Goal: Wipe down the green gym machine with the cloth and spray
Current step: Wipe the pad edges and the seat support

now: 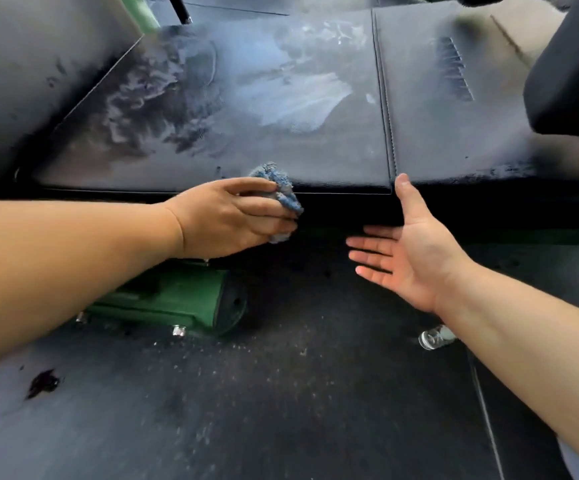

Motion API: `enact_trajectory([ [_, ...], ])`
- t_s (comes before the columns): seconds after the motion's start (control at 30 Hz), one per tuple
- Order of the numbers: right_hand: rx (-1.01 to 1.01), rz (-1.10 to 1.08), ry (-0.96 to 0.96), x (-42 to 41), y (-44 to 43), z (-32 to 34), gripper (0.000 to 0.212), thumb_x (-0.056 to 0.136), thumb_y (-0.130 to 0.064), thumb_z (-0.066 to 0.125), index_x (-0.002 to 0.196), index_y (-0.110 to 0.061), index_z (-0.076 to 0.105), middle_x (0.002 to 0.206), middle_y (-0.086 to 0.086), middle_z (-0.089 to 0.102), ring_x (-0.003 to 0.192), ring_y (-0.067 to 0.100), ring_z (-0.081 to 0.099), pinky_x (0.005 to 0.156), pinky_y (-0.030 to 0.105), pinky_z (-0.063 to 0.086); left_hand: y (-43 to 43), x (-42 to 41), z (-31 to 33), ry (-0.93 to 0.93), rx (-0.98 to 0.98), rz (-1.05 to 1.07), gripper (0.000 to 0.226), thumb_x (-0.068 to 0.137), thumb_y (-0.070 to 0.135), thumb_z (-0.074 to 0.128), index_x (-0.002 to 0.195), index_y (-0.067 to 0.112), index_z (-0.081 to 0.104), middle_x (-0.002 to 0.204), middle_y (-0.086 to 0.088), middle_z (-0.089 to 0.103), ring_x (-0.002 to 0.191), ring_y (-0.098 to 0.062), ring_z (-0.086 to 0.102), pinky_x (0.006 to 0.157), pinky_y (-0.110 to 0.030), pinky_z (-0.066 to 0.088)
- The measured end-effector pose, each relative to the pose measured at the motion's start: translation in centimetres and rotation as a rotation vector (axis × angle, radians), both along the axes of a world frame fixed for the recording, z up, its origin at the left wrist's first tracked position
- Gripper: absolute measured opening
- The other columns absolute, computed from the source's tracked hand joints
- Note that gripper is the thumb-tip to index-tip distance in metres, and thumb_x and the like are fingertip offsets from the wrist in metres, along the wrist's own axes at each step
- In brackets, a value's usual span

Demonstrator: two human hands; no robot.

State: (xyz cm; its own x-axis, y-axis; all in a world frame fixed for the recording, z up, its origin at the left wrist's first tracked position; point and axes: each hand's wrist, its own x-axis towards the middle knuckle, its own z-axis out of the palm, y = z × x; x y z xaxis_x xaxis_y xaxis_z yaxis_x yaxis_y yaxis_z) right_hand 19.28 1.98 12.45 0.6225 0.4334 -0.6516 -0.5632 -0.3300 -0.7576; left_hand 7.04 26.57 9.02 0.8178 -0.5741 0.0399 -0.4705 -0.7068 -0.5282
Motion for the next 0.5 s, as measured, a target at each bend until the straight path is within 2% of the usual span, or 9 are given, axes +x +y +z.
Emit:
enact_trajectory([
  [0.1,0.000,0.058,0.007,-0.6,-0.2,-0.2,0.085,0.078,-0.080,0.044,0.122,-0.008,0.057,0.105,0.011,0.072,0.099,0.026,0.068,0.082,0.041,0.055,5.5,-5.8,-0.5,0.090,0.083,0.110,0.043,0.102,0.012,0.026,0.120,0.021,0.064,0.139,0.015,0.052,0.139,-0.008,0.032,0.115,-0.037,0.022],
  [0.17,-0.019,0.094,-0.005,-1.2,0.0,0.0,0.083,0.079,-0.079,0.043,0.119,-0.009,0.059,0.104,0.011,0.073,0.097,0.026,0.069,0.082,0.041,0.055,8.2,-9.6,-0.5,0.099,0.050,0.182,0.048,0.104,0.014,0.019,0.120,0.021,0.064,0.154,0.015,0.028,0.146,-0.006,0.008,0.118,-0.036,0.017],
  [0.2,-0.028,0.098,-0.009,-1.2,0.2,0.2,0.082,0.080,-0.079,0.043,0.120,-0.009,0.058,0.104,0.011,0.073,0.097,0.026,0.069,0.082,0.041,0.055,8.3,-10.3,-0.3,0.083,0.022,0.196,0.049,0.105,0.016,0.017,0.121,0.022,0.063,0.156,0.016,0.016,0.147,-0.006,0.005,0.119,-0.035,0.014],
  [0.23,-0.032,0.092,-0.006,-1.4,0.7,0.4,0.083,0.080,-0.079,0.043,0.122,-0.009,0.057,0.104,0.011,0.072,0.097,0.026,0.069,0.081,0.041,0.056,7.5,-10.0,0.0,0.042,-0.013,0.171,0.048,0.106,0.017,0.017,0.122,0.022,0.062,0.157,0.016,0.015,0.147,-0.007,0.009,0.119,-0.035,0.014],
  [0.33,-0.031,0.067,0.034,-2.2,3.1,0.9,0.087,0.079,-0.081,0.043,0.131,-0.012,0.052,0.104,0.014,0.071,0.097,0.028,0.068,0.077,0.041,0.055,1.7,-5.0,0.7,-0.095,-0.079,-0.038,0.038,0.106,0.020,0.027,0.127,0.023,0.059,0.144,0.012,0.047,0.137,-0.013,0.040,0.116,-0.036,0.024],
  [0.37,-0.040,0.075,0.043,-2.8,4.2,1.0,0.086,0.078,-0.082,0.041,0.130,-0.014,0.054,0.103,0.013,0.071,0.096,0.029,0.068,0.076,0.041,0.055,0.1,-3.1,0.9,-0.126,-0.113,-0.074,0.035,0.105,0.020,0.032,0.127,0.024,0.059,0.140,0.012,0.052,0.133,-0.014,0.045,0.115,-0.037,0.027],
  [0.43,-0.045,0.081,0.058,-3.2,4.8,0.8,0.082,0.080,-0.082,0.038,0.123,-0.016,0.060,0.102,0.013,0.072,0.096,0.030,0.067,0.075,0.040,0.053,-1.6,0.2,1.0,-0.131,-0.125,-0.104,0.033,0.102,0.021,0.038,0.123,0.028,0.063,0.137,0.013,0.055,0.133,-0.015,0.046,0.113,-0.036,0.030],
  [0.5,-0.048,0.094,0.055,-3.6,5.2,0.4,0.084,0.080,-0.082,0.036,0.120,-0.012,0.061,0.104,0.014,0.071,0.097,0.030,0.067,0.074,0.040,0.053,0.3,0.4,0.7,-0.117,-0.091,-0.078,0.037,0.102,0.020,0.034,0.124,0.029,0.063,0.138,0.015,0.053,0.133,-0.014,0.045,0.112,-0.034,0.029],
])
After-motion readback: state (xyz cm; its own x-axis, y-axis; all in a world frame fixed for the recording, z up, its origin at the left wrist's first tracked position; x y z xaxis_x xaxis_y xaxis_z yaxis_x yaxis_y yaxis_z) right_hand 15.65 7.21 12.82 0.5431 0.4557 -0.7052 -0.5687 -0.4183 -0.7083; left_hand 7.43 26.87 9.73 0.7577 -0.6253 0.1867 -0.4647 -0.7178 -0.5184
